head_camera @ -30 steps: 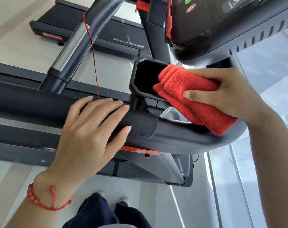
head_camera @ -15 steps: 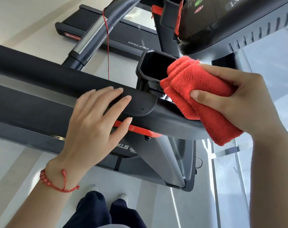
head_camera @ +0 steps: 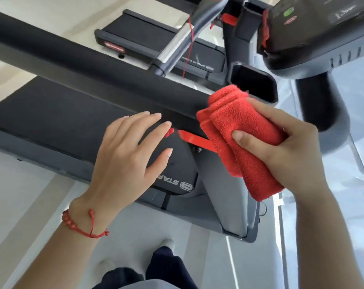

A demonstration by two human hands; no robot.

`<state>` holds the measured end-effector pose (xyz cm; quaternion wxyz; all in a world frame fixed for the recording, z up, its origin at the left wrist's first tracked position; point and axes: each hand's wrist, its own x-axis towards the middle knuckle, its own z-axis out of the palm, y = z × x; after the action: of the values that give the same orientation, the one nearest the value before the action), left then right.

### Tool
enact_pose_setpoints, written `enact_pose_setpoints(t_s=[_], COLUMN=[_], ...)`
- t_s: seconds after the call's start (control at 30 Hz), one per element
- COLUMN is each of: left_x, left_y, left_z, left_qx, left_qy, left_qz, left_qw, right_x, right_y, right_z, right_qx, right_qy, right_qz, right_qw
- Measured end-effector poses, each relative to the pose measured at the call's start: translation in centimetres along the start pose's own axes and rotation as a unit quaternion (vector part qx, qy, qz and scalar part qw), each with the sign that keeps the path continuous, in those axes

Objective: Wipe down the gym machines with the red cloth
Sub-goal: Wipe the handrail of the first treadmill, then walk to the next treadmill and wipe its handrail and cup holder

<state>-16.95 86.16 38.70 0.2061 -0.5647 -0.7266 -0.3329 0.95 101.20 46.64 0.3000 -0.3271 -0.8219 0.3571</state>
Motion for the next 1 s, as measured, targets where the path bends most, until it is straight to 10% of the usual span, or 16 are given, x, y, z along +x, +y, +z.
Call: enact_pose_setpoints(t_s=[0.57, 1.0], left_x=[-12.4, -19.7], left_y=[-13.0, -20.0], left_z=[-12.0, -15.0], left_qx=[0.099, 0.229], left_qy=[-0.037, -0.058], left_qz=[-0.148, -0.367], left_qw=[0.983, 0.9], right_x=[-3.5, -1.0], right_y=[-7.7, -10.0], right_z=[21.2, 38.2], right_qx=[0.05, 0.09], right_qy=[-0.117, -0.283], right_qz=[-0.015, -0.076], right_qw=[0.992, 0.952])
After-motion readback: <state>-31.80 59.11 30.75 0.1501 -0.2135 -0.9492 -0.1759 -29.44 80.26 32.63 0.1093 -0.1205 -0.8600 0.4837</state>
